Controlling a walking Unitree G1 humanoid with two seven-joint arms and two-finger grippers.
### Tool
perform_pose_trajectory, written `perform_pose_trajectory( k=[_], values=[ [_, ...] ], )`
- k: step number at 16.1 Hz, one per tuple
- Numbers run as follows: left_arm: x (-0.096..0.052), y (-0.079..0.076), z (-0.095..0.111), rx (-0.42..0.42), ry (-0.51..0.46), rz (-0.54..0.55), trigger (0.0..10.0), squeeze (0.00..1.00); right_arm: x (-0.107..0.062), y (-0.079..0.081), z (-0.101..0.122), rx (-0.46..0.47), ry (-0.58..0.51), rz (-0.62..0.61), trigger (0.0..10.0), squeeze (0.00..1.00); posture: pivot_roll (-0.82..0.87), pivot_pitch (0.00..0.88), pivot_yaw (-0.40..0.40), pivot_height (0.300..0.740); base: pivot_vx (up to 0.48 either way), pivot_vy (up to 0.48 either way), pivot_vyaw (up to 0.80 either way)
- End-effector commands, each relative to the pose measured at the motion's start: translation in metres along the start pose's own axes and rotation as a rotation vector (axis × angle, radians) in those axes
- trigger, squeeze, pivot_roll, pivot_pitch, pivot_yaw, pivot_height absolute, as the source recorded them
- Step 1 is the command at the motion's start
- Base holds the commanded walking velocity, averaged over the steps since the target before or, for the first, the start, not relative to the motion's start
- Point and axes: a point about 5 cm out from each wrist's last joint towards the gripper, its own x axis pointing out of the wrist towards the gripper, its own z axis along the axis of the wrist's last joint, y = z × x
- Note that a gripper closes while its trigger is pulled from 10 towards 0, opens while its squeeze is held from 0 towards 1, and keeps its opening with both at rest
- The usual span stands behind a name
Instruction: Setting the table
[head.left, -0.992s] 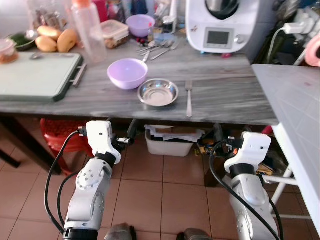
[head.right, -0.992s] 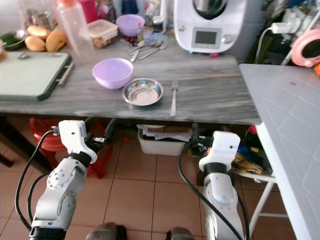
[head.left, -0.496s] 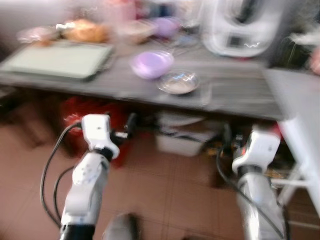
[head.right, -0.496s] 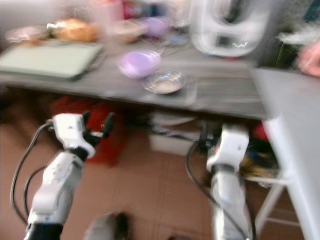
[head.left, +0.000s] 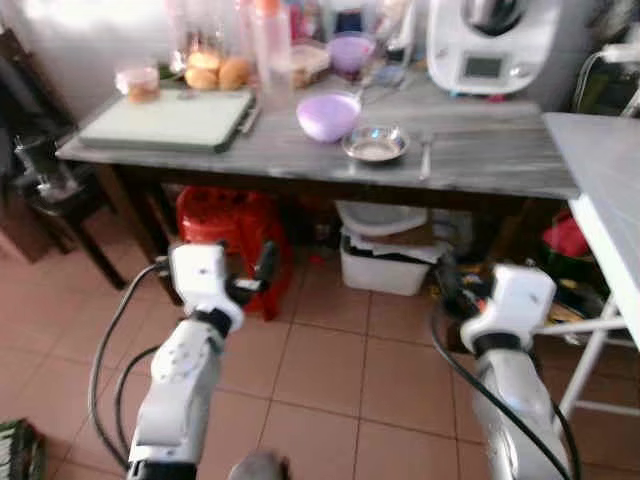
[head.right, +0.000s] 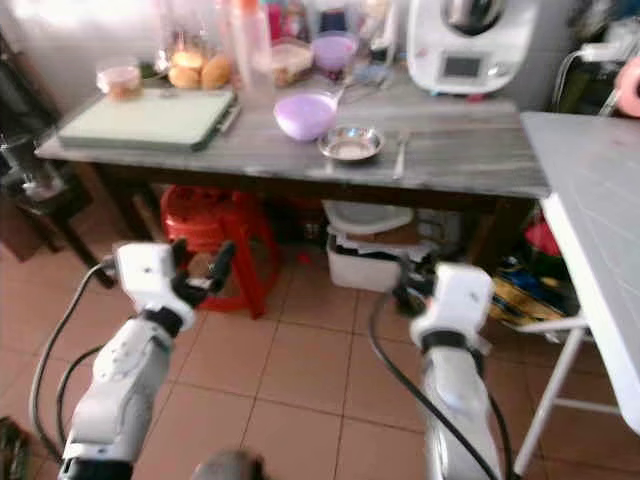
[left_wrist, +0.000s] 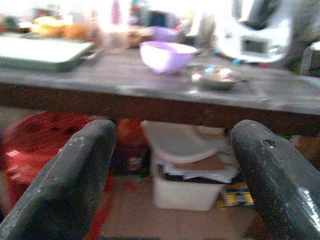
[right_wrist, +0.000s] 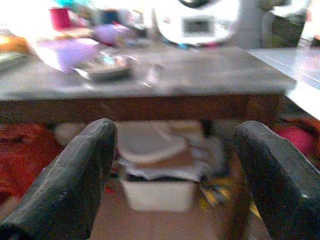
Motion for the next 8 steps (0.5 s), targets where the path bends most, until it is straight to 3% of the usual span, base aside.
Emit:
perform_pose_trajectory(
  k=[1,2,8],
  values=[
    [0.0026,0.0008,0.0021,0.014,-0.007,-0.012,10.0,0.00,0.0036,0.0048,0.0036,0.013,-0.014,0.014,10.0,0.00,-0.03,0.000,0.023,0.740,0.000,0.000,0.00],
    [0.0054,-0.0016,0.0032,0.012,-0.012,-0.018,10.0,0.00,0.0055,0.0058,0.0057,0.010,-0.020,0.017,10.0,0.00,-0.03,0.000,0.021,0.740,0.000,0.000,0.00],
    [0.0037,-0.0007,0.0011,0.009,-0.009,-0.007,10.0,0.00,0.0051,0.0042,0.0104,-0.006,-0.032,0.036,10.0,0.00,-0.04,0.000,0.015,0.740,0.000,-0.381,0.00]
  ],
)
